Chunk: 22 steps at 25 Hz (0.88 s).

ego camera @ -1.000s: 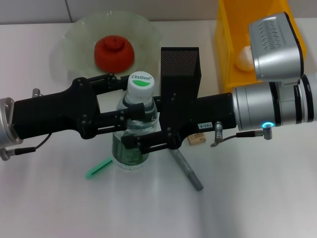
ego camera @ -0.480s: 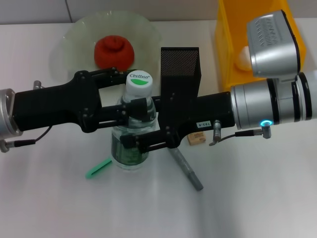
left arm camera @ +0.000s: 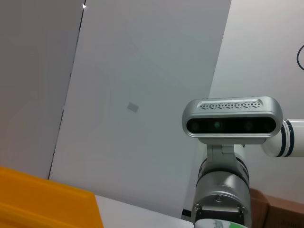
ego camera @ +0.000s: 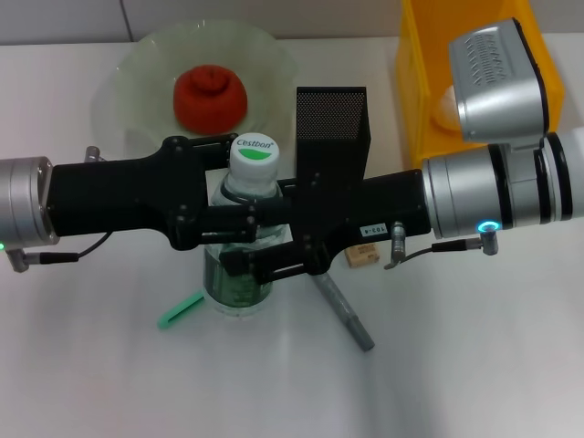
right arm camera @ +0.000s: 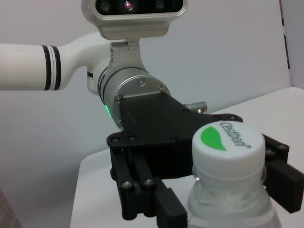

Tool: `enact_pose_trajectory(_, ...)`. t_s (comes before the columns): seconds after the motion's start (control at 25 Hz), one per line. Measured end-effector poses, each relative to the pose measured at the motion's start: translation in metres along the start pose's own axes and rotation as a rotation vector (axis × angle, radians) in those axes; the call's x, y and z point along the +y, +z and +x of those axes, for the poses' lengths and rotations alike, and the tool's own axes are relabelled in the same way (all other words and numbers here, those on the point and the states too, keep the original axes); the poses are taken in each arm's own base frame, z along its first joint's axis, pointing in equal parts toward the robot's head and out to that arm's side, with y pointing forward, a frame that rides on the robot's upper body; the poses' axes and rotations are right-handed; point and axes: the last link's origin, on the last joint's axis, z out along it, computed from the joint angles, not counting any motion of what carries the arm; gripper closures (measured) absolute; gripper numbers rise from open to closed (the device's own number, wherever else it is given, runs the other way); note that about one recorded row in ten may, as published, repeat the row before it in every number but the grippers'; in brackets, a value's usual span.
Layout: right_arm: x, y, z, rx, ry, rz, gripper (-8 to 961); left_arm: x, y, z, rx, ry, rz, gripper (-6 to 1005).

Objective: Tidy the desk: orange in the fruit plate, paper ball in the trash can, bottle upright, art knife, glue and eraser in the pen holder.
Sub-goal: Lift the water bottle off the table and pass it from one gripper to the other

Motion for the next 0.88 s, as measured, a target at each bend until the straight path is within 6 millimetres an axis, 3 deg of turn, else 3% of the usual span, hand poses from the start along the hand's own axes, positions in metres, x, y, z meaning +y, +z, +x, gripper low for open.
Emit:
enact_pose_trajectory(0.44,-0.0006,-0.0001,0.0009,0.007,0.001,0.004,232,-0.0006,0.0001,0.0009,0.007,0.011,0.005,287)
enact_pose_trajectory(0.88,-0.0005,0.0001,0.0009,0.010,-0.001,0.003,235,-0.0009,-0.0003,0.0012,0.010,0.018,0.008,442)
